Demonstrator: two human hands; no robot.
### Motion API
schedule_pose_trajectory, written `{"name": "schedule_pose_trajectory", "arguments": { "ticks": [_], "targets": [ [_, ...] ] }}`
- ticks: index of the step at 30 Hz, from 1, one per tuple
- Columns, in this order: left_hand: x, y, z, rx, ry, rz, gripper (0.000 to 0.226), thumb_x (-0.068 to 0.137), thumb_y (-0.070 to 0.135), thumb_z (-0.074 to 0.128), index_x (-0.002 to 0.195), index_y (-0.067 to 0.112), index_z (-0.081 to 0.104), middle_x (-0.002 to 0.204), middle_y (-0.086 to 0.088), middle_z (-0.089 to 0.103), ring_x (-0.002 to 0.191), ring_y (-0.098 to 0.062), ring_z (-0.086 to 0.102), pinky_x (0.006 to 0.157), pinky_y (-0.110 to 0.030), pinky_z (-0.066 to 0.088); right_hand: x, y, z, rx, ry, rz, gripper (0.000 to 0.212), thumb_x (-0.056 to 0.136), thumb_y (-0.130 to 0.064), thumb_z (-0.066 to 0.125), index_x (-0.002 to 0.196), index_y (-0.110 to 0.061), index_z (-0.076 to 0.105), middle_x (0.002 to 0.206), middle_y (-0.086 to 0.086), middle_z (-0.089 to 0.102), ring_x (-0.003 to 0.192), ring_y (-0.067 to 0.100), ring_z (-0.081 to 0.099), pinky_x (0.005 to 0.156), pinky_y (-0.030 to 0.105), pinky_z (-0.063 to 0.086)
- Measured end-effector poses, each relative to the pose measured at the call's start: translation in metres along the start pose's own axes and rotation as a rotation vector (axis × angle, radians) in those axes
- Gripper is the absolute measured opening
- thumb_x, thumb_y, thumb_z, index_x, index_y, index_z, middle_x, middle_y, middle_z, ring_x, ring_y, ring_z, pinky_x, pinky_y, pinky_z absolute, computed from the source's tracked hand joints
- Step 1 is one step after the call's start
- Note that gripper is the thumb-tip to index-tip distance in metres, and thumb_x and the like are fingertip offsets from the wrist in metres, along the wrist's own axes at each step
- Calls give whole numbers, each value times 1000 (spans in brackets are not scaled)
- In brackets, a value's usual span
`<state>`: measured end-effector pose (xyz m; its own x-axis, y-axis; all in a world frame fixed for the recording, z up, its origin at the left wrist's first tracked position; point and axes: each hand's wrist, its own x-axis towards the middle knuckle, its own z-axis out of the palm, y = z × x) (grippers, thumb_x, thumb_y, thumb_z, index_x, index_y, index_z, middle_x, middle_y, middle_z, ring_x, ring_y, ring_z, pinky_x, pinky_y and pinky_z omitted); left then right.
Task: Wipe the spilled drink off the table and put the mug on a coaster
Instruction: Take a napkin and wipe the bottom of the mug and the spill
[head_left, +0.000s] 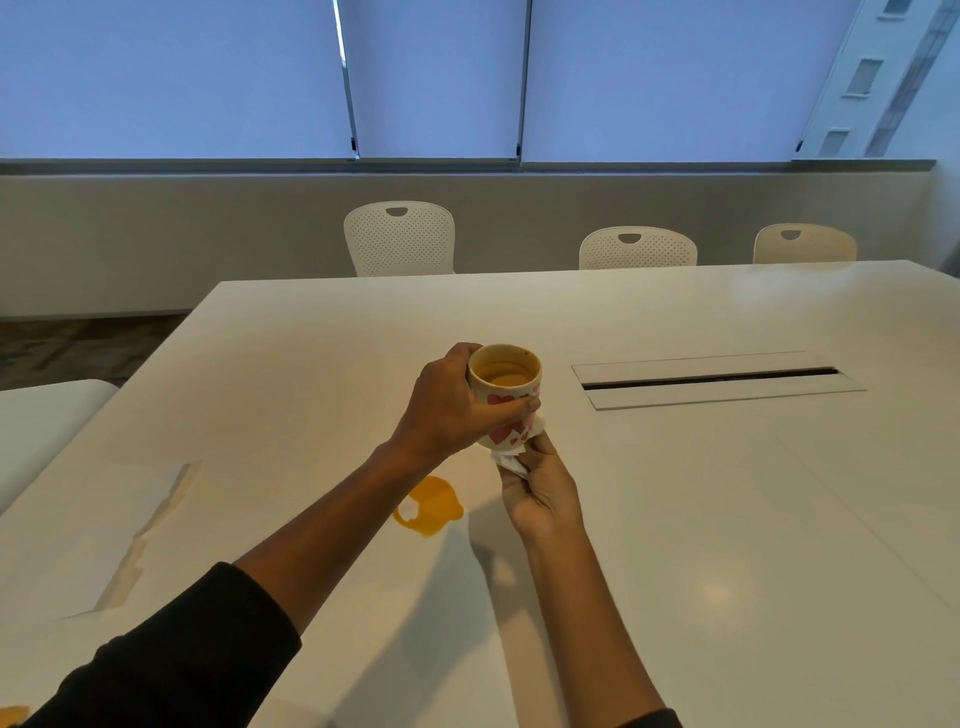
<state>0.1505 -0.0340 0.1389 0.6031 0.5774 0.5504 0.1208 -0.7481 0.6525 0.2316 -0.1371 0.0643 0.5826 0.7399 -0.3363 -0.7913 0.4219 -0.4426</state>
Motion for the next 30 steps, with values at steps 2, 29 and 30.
{"name": "schedule_pose_trajectory", "arguments": {
  "ticks": [2,29,30],
  "targets": [
    [-1,-1,-1,-3,13,-3,82,66,62,81,128,14,58,121,-2,70,99,-12,66,77,-16,55,0,2,1,4,-7,12,20,104,-14,62,119,-12,75,117,18,79,117,35,70,112,47,52],
    [-9,-16,-12,-19,47,-99,91,61,75,71,131,18,57,125,2,69,103,-15,66,78,-15,56,1,-80,-73,-622,-116,-81,41,85,13,73,118,-11,81,120,13,79,105,28,78,78,32,65],
    [-9,-17,-11,-16,49,-103,91,61,75,71,131,17,57,124,2,69,103,-15,67,78,-16,57,5,-85,-75,-654,-84,-127,45,83,21,69,112,-10,83,116,14,81,98,27,79,75,30,64]
  ]
}}
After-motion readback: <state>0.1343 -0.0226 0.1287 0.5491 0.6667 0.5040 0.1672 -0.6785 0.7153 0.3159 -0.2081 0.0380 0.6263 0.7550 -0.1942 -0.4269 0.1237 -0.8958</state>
